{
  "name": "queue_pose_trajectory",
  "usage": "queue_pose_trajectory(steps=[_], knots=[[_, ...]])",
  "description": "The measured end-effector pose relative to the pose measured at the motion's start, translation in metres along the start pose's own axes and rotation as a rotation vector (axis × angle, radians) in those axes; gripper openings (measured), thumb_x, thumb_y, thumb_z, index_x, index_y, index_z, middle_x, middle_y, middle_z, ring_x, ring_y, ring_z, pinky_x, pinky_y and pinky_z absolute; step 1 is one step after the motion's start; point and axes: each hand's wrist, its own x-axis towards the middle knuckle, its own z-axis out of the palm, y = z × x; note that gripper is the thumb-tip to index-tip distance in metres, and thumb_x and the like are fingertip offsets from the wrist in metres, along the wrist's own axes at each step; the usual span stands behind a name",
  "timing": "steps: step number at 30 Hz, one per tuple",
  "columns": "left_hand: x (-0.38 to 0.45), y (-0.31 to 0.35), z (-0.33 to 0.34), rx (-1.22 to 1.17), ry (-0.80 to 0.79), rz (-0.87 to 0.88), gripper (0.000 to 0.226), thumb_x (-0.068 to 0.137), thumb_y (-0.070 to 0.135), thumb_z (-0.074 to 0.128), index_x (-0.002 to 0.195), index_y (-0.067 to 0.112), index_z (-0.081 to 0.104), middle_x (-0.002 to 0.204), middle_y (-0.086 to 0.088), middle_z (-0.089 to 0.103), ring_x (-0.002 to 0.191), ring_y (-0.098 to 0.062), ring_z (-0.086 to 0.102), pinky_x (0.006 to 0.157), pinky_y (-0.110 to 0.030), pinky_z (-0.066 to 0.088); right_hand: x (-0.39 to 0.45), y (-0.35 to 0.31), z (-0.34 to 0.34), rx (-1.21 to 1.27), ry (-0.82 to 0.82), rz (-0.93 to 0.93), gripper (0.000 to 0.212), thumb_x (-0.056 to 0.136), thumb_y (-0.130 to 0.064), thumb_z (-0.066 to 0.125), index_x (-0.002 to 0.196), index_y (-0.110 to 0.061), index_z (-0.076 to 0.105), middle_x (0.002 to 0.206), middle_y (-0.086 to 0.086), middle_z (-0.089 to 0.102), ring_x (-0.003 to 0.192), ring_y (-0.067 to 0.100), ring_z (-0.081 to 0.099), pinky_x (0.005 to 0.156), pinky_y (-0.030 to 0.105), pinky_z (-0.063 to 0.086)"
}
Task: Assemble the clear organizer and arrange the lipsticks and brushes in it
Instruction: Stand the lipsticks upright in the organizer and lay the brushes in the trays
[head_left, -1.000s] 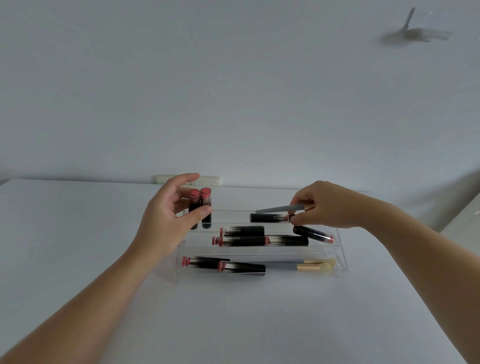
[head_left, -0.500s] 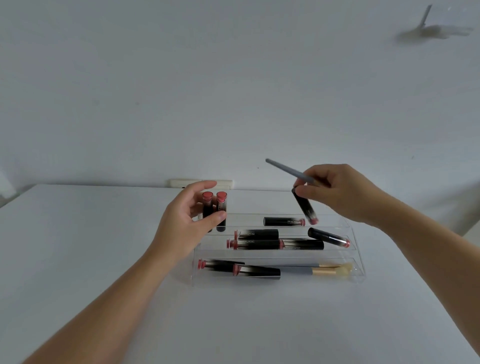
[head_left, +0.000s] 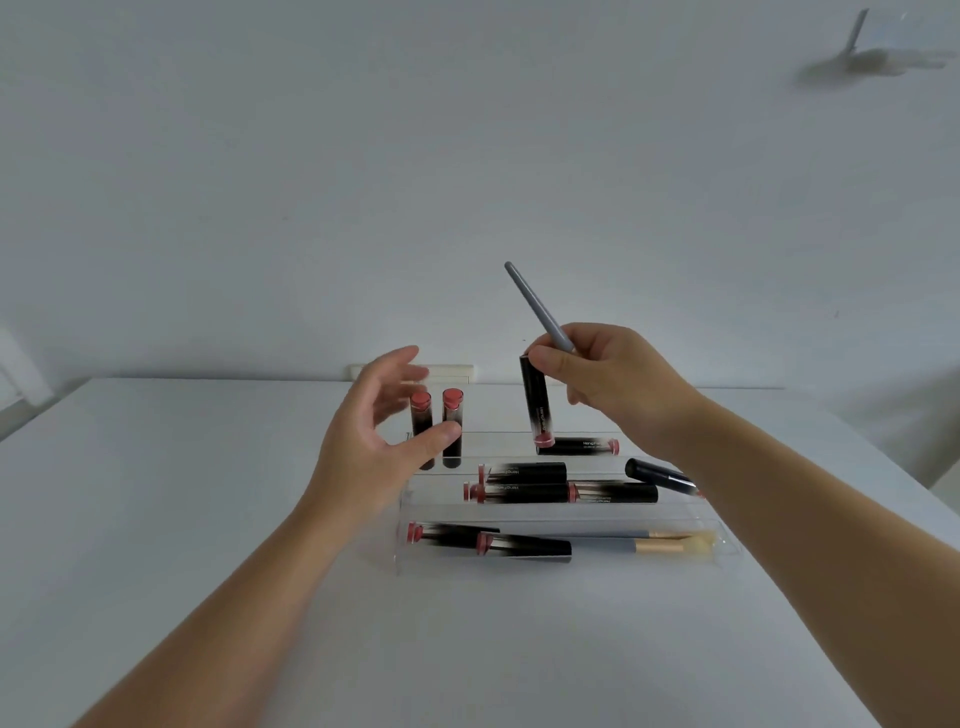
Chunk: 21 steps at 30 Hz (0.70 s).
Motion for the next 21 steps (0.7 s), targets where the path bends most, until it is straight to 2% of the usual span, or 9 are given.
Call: queue_pose_trajectory(steps=[2,4,7,9,12,15,17,19,21], knots=[[-0.001,0.005,-0.004,0.125,0.057,0.109,0.070,0.073,0.039,0.082,0.136,0.038,0.052,0.133,0.016,0.056,0.127,-0.014,0.055,0.107,-0.029,0.043,0.000,-0.004,0.002,0.051,0.035,0.050,0.013,0.093,-0.032,0.070,0.087,-0.020,0.073,0.050,-0.019,0.050,0.047,0.003,0.043,0.057,0.014,0.045],[0.001,0.012,-0.006,0.336,0.107,0.331,0.065,0.076,0.033,0.082,0.135,0.026,0.056,0.136,0.005,0.052,0.130,-0.017,0.048,0.109,-0.028,0.039,0.001,-0.009,0.003,0.111,0.062,0.118,0.019,0.093,-0.033,0.070,0.091,-0.014,0.073,0.051,-0.012,0.054,0.044,0.010,0.037,0.065,0.020,0.048],[0.005,0.028,-0.004,0.592,0.094,0.630,0.057,0.078,0.030,0.084,0.130,0.021,0.060,0.132,-0.003,0.052,0.120,-0.027,0.048,0.103,-0.035,0.042,0.000,-0.016,0.005,0.222,0.026,0.194,0.028,0.094,-0.033,0.070,0.099,-0.006,0.073,0.083,0.006,0.074,0.043,0.014,0.029,0.071,0.031,0.046],[0.007,0.038,0.002,0.692,0.046,0.752,0.053,0.081,0.032,0.083,0.128,0.025,0.060,0.130,-0.003,0.052,0.114,-0.028,0.050,0.100,-0.036,0.041,-0.002,-0.020,0.008,0.308,-0.018,0.226,0.031,0.094,-0.033,0.070,0.103,-0.004,0.072,0.091,0.005,0.077,0.043,0.014,0.026,0.065,0.030,0.043],[0.008,0.051,0.014,0.729,0.057,0.869,0.038,0.084,0.031,0.082,0.119,0.023,0.070,0.126,0.001,0.053,0.107,-0.026,0.050,0.093,-0.031,0.039,-0.005,-0.023,0.015,0.407,-0.090,0.267,0.027,0.093,-0.032,0.072,0.097,-0.006,0.076,0.078,-0.001,0.074,0.044,0.013,0.028,0.062,0.030,0.041],[0.011,0.061,0.022,0.714,0.111,0.908,0.021,0.085,0.031,0.082,0.103,0.022,0.080,0.121,0.004,0.056,0.101,-0.024,0.050,0.089,-0.034,0.040,-0.013,-0.025,0.021,0.467,-0.169,0.287,0.023,0.093,-0.031,0.071,0.082,-0.013,0.078,0.057,-0.007,0.058,0.048,0.015,0.025,0.069,0.035,0.040],[0.013,0.067,0.025,0.689,0.119,0.887,0.016,0.085,0.029,0.081,0.098,0.021,0.080,0.114,0.002,0.064,0.095,-0.024,0.053,0.089,-0.033,0.038,-0.019,-0.027,0.023,0.488,-0.152,0.274,0.024,0.094,-0.033,0.070,0.083,-0.013,0.077,0.053,-0.006,0.057,0.050,0.017,0.025,0.073,0.039,0.040],[0.013,0.073,0.025,0.597,0.086,0.794,0.015,0.087,0.033,0.075,0.095,0.021,0.077,0.104,0.006,0.069,0.089,-0.019,0.057,0.089,-0.028,0.036,-0.023,-0.030,0.021,0.377,-0.048,0.210,0.027,0.095,-0.039,0.066,0.091,-0.014,0.075,0.059,-0.005,0.063,0.045,0.014,0.033,0.071,0.034,0.044],[0.014,0.079,0.023,0.459,0.040,0.571,0.010,0.086,0.040,0.071,0.090,0.031,0.070,0.095,0.020,0.069,0.089,-0.009,0.058,0.086,-0.024,0.037,-0.027,-0.031,0.016,0.219,0.057,0.113,0.028,0.094,-0.045,0.062,0.089,-0.021,0.075,0.059,-0.007,0.056,0.047,0.010,0.042,0.068,0.031,0.045]])
